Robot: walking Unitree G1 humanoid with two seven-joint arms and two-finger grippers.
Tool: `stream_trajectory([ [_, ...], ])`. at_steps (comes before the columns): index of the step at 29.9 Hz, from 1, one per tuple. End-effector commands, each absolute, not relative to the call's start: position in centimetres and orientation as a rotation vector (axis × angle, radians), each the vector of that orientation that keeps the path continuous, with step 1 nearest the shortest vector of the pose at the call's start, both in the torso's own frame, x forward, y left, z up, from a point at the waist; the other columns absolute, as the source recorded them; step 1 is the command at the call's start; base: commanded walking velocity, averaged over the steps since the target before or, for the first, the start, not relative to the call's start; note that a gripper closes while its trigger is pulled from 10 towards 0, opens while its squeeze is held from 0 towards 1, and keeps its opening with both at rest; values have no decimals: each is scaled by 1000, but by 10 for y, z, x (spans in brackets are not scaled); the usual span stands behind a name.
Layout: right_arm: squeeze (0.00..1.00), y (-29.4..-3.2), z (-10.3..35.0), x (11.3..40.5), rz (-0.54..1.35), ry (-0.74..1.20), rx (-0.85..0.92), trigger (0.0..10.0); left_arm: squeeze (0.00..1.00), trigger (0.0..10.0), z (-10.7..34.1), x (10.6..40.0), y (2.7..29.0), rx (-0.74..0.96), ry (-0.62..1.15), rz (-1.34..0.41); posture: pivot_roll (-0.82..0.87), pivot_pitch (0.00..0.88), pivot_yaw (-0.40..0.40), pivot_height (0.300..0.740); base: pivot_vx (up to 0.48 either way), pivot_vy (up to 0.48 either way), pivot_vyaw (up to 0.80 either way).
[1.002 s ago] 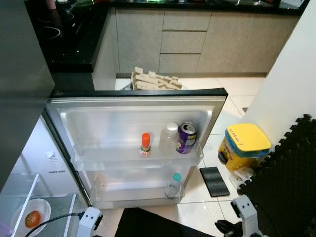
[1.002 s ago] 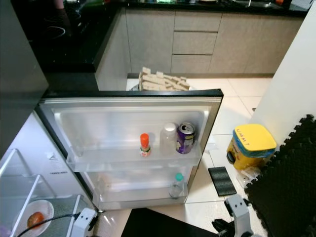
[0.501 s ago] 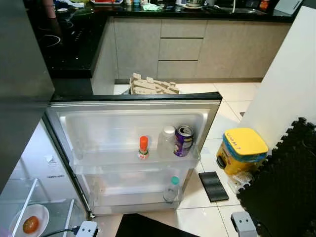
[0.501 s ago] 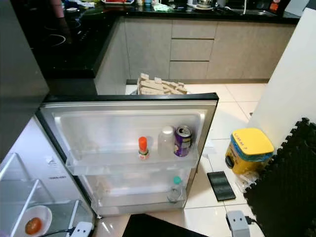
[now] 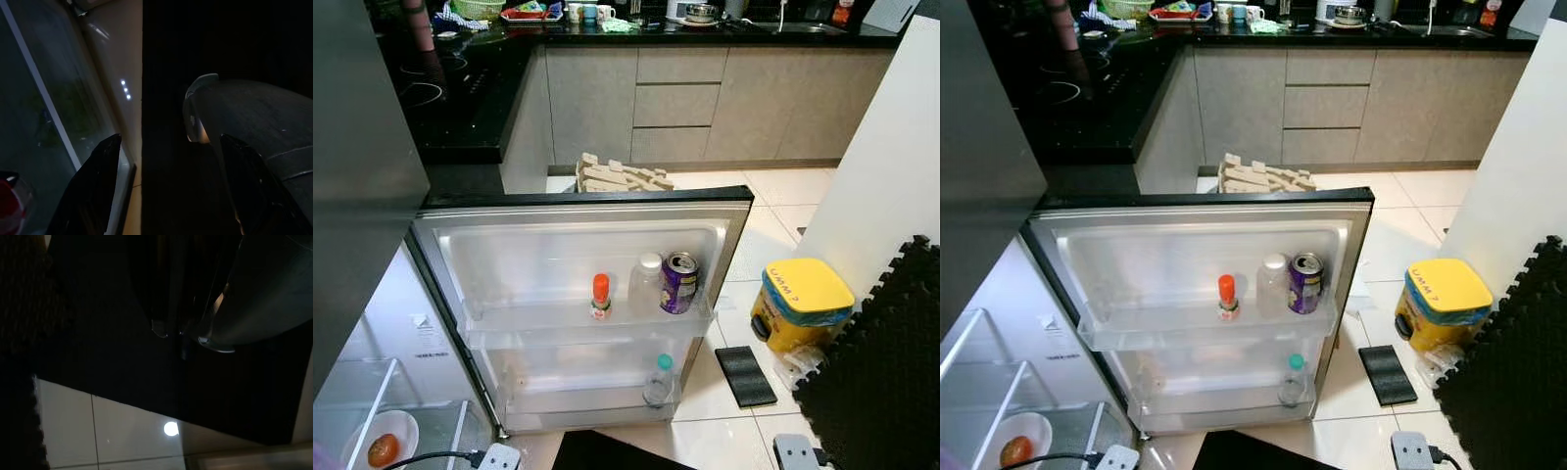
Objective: Restocking fridge
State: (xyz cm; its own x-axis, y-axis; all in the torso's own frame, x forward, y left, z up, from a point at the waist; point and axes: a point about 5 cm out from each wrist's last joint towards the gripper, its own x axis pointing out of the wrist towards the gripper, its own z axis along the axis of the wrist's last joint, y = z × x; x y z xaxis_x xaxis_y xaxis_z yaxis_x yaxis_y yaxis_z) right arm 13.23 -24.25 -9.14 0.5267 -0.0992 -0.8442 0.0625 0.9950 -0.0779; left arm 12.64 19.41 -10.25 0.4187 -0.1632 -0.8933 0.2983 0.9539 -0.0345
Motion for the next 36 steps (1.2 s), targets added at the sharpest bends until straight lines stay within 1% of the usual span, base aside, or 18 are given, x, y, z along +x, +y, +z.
stream_trajectory([
  [1, 0, -240, -93, 131, -95, 1032, -46, 10000, 0, 10000, -104, 124, 190, 141, 1118, -299, 63, 0, -23, 740, 0, 0, 0],
  [6, 0, -236, -95, 131, -51, 1054, -73, 10000, 0, 10000, -104, 127, 185, 169, 1122, -321, 58, 0, -26, 740, 0, 0, 0],
  [7, 0, -235, -94, 132, -44, 1054, -78, 10000, 0, 10000, -104, 128, 185, 173, 1120, -315, 51, 0, -39, 740, 0, 0, 0],
  [14, 0, -239, -93, 134, -67, 1047, -80, 10000, 0, 10000, -105, 128, 183, 169, 1120, -289, 46, 0, -38, 740, 0, 0, 0],
  [19, 0, -244, -96, 119, -84, 1083, -81, 10000, 0, 10000, -109, 115, 176, 164, 1156, -306, 45, 0, -49, 740, 0, 0, 0],
  [25, 0, -248, -97, 113, -110, 1092, -71, 10000, 0, 10000, -111, 110, 175, 155, 1170, -306, 38, 0, -46, 740, 0, 0, 0],
  [36, 0, -260, -95, 106, -160, 1097, -60, 10000, 0, 10000, -109, 119, 174, 143, 1148, -303, 39, 0, -42, 740, 0, 0, 0],
])
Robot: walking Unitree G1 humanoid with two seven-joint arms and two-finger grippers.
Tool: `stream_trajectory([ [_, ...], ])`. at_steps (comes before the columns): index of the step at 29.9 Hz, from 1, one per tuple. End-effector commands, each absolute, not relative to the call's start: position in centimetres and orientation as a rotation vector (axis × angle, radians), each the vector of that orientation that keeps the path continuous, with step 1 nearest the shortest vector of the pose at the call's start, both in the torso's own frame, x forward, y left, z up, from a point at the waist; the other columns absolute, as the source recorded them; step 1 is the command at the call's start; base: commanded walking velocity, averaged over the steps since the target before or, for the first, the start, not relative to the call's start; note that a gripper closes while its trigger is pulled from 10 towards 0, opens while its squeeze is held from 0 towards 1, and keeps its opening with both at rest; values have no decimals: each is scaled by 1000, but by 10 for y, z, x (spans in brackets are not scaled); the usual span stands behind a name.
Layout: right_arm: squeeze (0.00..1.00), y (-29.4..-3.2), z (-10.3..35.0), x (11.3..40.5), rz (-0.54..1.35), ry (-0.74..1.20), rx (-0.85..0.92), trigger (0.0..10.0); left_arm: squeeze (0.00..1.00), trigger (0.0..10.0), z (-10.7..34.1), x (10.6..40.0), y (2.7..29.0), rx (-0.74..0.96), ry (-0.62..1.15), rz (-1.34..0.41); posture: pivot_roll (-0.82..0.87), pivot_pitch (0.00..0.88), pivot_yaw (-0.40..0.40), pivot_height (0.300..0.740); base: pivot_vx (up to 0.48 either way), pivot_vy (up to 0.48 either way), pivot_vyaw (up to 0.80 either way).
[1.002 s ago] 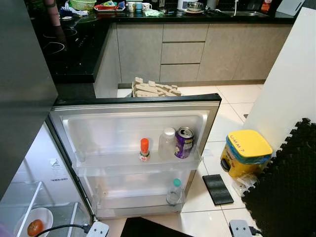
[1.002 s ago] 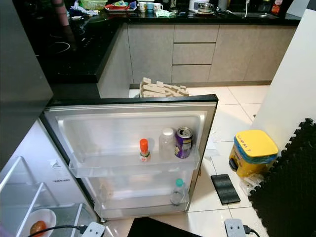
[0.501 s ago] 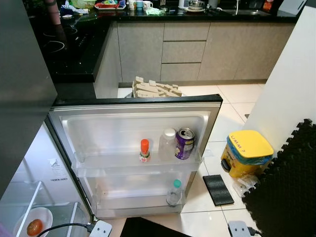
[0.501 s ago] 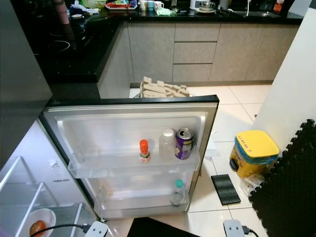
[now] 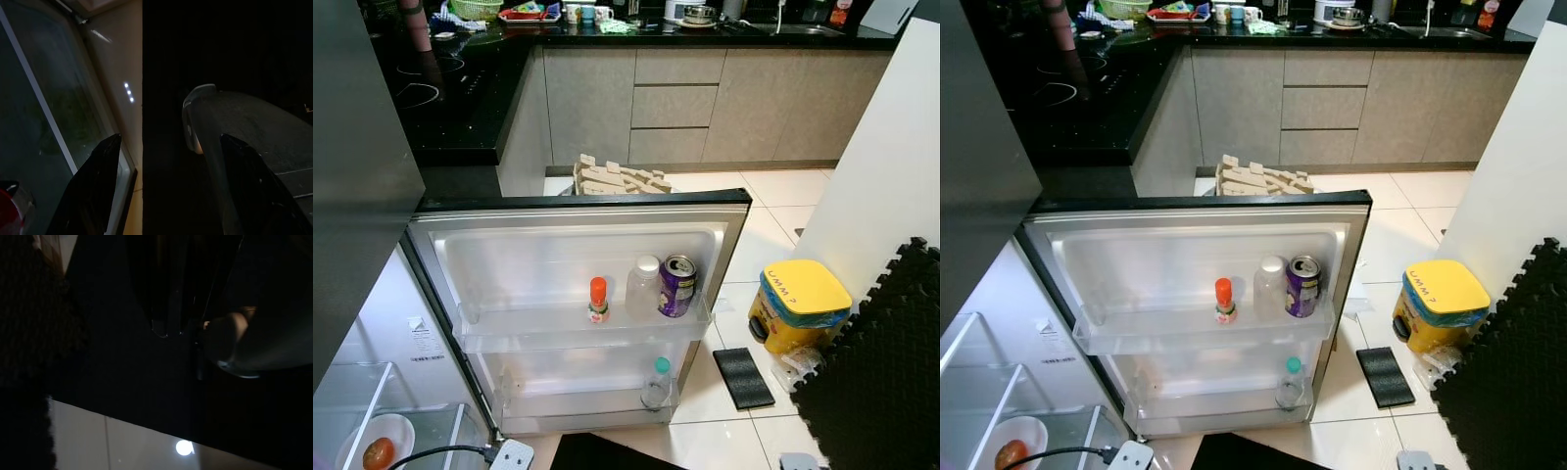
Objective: Restocking fridge
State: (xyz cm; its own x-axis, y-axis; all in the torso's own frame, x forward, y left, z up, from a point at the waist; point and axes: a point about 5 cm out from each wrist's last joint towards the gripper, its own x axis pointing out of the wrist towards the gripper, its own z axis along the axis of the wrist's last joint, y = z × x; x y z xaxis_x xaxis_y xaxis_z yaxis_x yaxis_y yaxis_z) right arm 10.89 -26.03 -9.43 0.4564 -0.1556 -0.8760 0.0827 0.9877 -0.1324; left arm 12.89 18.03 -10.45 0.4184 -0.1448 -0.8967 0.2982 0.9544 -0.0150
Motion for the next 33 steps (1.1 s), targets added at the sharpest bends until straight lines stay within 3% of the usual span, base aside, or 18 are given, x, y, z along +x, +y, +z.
stream_trajectory([
  [1, 0, -262, -95, 105, -164, 1097, -60, 10000, 0, 10000, -108, 120, 173, 144, 1147, -307, 34, 0, -38, 740, 0, 0, 0],
  [12, 0, -278, -93, 91, -196, 1138, -67, 10000, 0, 10000, -109, 118, 165, 131, 1148, -326, 35, 0, -44, 740, 0, 0, 0],
  [33, 0, -281, -94, 84, -205, 1157, -65, 10000, 0, 10000, -109, 118, 166, 133, 1149, -326, 36, 0, -50, 740, 0, 0, 0],
])
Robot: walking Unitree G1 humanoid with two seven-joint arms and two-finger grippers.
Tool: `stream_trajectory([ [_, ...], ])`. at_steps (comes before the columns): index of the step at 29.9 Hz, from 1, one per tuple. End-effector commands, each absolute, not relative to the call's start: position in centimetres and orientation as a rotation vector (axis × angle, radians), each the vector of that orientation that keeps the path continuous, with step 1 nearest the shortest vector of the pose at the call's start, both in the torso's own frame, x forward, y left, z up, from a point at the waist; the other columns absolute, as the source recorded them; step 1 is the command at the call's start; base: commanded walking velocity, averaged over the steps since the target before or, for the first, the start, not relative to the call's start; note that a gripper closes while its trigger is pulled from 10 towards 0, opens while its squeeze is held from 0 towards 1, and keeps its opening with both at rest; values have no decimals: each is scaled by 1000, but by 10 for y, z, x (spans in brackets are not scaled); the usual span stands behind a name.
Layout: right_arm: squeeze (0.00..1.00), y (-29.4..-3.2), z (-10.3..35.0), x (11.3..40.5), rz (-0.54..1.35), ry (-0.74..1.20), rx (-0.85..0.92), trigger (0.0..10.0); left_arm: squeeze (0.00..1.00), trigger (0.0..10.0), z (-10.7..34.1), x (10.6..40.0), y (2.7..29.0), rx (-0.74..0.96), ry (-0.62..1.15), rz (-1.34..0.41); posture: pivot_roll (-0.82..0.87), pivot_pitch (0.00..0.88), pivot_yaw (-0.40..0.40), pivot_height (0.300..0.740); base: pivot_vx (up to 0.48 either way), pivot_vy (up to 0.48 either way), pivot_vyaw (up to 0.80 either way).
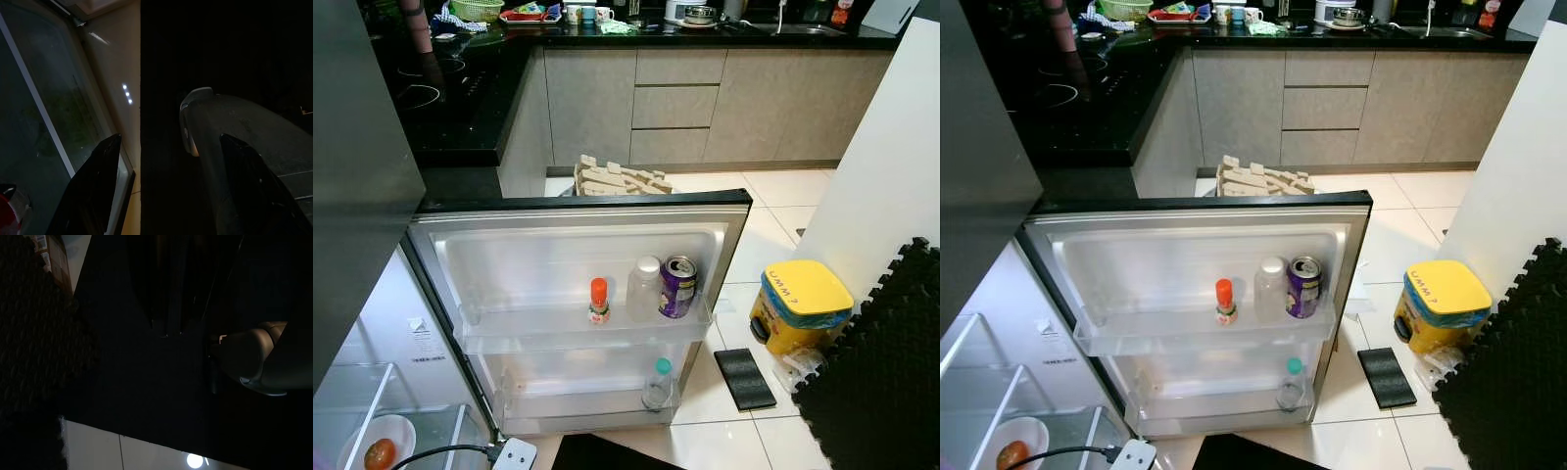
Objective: Restocking fridge
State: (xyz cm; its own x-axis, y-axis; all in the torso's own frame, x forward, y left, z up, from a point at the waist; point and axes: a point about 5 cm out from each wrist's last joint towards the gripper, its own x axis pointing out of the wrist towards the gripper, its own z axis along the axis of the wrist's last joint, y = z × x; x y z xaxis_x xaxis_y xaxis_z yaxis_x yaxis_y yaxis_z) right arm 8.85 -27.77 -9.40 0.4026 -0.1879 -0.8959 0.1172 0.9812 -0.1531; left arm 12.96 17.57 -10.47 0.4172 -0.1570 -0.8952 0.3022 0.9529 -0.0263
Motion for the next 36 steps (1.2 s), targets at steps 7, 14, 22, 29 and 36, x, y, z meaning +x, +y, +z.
stream_trajectory([
  [7, 0, -281, -94, 82, -205, 1159, -65, 10000, 0, 10000, -109, 118, 166, 134, 1152, -329, 36, 0, -50, 740, 0, 0, 0],
  [14, 0, -279, -95, 82, -202, 1159, -65, 10000, 0, 10000, -110, 117, 165, 133, 1152, -333, 38, 0, -51, 740, 0, 0, 0],
  [22, 0, -280, -94, 87, -205, 1146, -59, 10000, 0, 10000, -109, 119, 166, 132, 1148, -331, 31, 0, -50, 740, 0, 0, 0],
  [29, 0, -276, -95, 86, -201, 1143, -52, 10000, 0, 10000, -110, 117, 164, 129, 1152, -336, 32, 0, -45, 740, 0, 0, 0],
  [36, 0, -281, -93, 85, -206, 1139, -51, 10000, 0, 10000, -109, 119, 164, 128, 1147, -334, 31, 0, -48, 740, 0, 0, 0],
])
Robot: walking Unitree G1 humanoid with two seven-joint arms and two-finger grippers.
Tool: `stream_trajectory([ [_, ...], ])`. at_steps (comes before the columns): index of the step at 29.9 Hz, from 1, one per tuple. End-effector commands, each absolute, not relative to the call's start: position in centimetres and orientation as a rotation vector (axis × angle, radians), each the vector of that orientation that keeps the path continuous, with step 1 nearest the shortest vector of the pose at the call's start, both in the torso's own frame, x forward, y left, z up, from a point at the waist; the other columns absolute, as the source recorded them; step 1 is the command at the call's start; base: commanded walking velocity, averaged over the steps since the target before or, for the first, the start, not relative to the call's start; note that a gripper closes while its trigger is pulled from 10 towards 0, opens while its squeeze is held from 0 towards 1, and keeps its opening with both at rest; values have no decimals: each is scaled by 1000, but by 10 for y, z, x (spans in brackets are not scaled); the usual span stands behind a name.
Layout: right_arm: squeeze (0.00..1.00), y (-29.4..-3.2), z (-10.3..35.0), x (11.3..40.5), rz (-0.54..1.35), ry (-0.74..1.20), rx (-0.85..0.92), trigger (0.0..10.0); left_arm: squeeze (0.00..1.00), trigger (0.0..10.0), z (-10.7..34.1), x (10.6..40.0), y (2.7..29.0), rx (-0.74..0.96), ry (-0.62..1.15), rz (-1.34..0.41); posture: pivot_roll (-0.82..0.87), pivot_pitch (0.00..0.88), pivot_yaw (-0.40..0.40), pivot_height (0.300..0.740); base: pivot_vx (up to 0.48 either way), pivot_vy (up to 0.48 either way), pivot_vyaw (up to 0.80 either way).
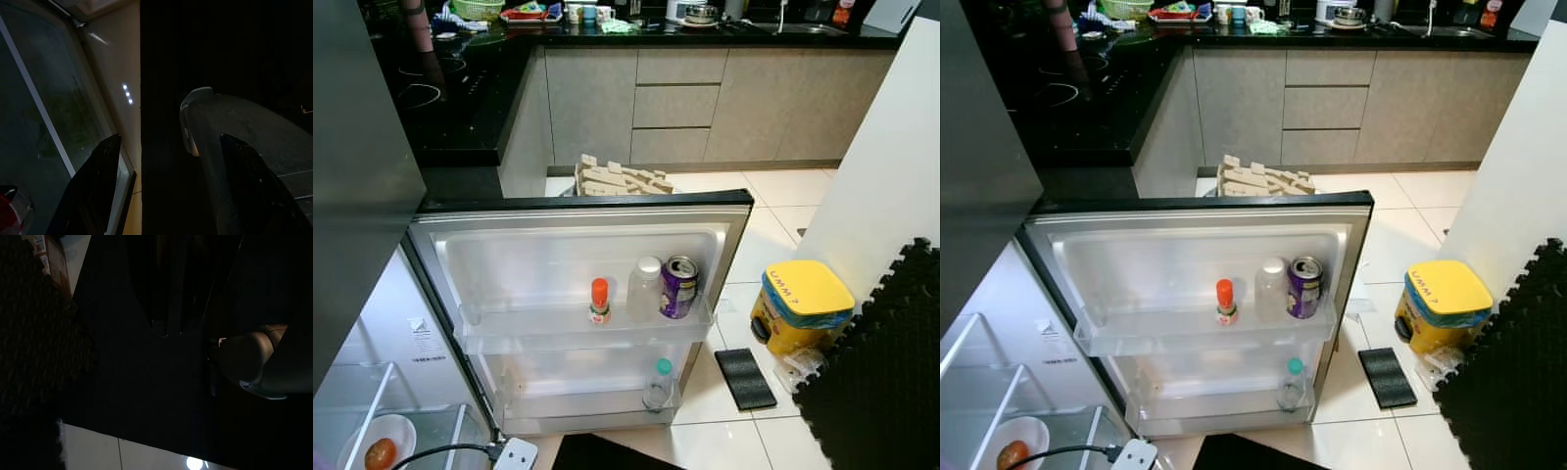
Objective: Restocking fridge
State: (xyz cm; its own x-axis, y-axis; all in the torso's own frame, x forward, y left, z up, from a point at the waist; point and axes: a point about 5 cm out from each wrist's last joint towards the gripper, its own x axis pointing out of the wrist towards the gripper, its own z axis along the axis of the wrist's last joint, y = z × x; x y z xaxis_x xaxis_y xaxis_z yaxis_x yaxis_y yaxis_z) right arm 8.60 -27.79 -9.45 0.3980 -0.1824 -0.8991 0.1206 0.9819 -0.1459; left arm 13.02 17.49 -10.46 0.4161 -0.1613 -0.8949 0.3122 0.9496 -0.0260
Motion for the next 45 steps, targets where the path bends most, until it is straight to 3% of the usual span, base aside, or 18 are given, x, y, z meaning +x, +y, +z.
stream_trajectory([
  [1, 0, -282, -93, 85, -207, 1139, -51, 10000, 0, 10000, -109, 119, 164, 127, 1147, -335, 31, 0, -48, 740, 0, 0, 0],
  [14, 0, -277, -97, 70, -204, 1155, -45, 10000, 0, 10000, -110, 117, 162, 122, 1153, -341, 28, 0, -48, 740, 0, 0, 0],
  [45, 0, -285, -92, 87, -213, 1136, -47, 10000, 0, 10000, -110, 118, 159, 118, 1149, -349, 22, 0, -53, 740, 0, 0, 0],
])
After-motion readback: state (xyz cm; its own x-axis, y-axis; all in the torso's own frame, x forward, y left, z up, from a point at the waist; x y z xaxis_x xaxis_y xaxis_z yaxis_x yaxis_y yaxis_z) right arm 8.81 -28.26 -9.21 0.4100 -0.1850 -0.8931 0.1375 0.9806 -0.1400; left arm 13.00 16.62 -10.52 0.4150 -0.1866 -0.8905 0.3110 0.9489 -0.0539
